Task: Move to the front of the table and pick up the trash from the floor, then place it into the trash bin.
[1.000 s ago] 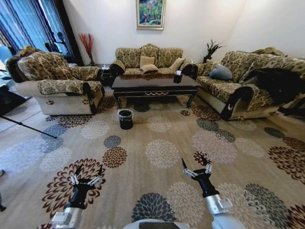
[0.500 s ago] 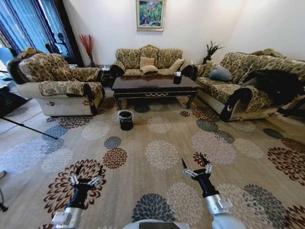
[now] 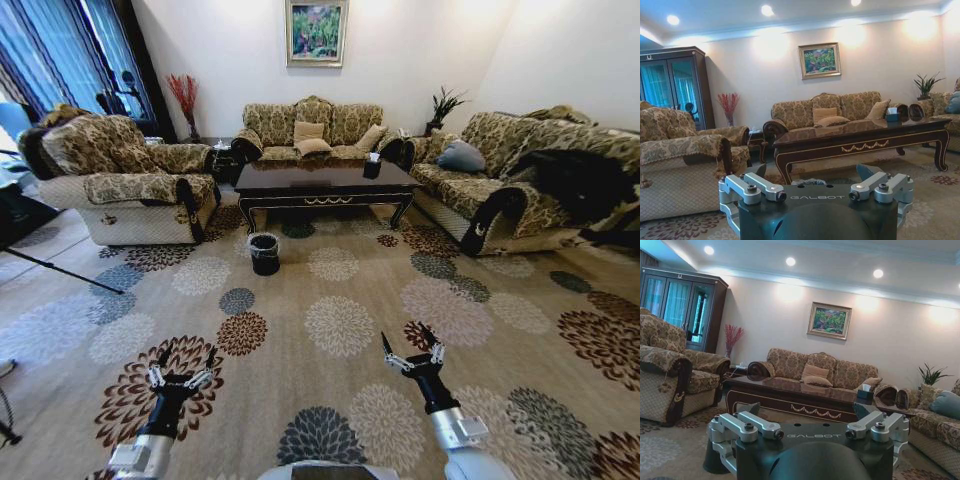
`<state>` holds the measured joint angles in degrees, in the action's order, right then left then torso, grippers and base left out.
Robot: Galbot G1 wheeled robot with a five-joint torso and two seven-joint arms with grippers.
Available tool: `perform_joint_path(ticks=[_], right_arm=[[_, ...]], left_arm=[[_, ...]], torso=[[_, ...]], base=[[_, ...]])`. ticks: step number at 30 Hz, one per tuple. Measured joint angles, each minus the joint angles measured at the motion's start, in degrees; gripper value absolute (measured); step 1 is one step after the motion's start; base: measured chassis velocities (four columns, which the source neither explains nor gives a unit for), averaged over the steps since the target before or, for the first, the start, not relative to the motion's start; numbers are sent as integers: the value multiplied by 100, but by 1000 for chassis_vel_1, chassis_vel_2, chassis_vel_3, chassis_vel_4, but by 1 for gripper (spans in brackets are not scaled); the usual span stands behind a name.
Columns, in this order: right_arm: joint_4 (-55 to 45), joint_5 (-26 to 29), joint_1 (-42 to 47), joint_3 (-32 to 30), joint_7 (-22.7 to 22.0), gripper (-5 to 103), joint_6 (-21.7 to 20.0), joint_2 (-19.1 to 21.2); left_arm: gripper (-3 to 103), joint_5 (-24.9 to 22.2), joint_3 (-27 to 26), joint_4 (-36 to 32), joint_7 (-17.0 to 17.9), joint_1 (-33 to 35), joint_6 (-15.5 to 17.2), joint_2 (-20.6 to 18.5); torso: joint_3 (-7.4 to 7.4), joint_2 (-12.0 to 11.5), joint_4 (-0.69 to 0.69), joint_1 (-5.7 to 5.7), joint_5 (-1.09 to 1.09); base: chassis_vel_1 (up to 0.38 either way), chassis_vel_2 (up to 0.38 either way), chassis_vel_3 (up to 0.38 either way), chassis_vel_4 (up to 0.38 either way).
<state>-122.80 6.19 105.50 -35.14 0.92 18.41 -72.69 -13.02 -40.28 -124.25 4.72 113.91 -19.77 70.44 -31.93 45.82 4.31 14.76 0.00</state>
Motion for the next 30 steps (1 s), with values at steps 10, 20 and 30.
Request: perform_joint_path(ticks=[10, 20, 30], right_arm=[[0, 0, 0, 0, 0, 100, 0, 0], [0, 0, 0, 0, 0, 100, 0, 0], [0, 0, 0, 0, 0, 100, 0, 0]], left_arm=[[100, 0, 0, 0, 0, 0, 0, 0], [100, 0, 0, 0, 0, 0, 0, 0], [100, 0, 0, 0, 0, 0, 0, 0]], torso=[[-148, 259, 0, 109, 0], [-316, 545, 0, 229, 0], [-465, 807, 0, 341, 0]], base=[[0, 0, 0, 0], [0, 0, 0, 0], [0, 0, 0, 0]])
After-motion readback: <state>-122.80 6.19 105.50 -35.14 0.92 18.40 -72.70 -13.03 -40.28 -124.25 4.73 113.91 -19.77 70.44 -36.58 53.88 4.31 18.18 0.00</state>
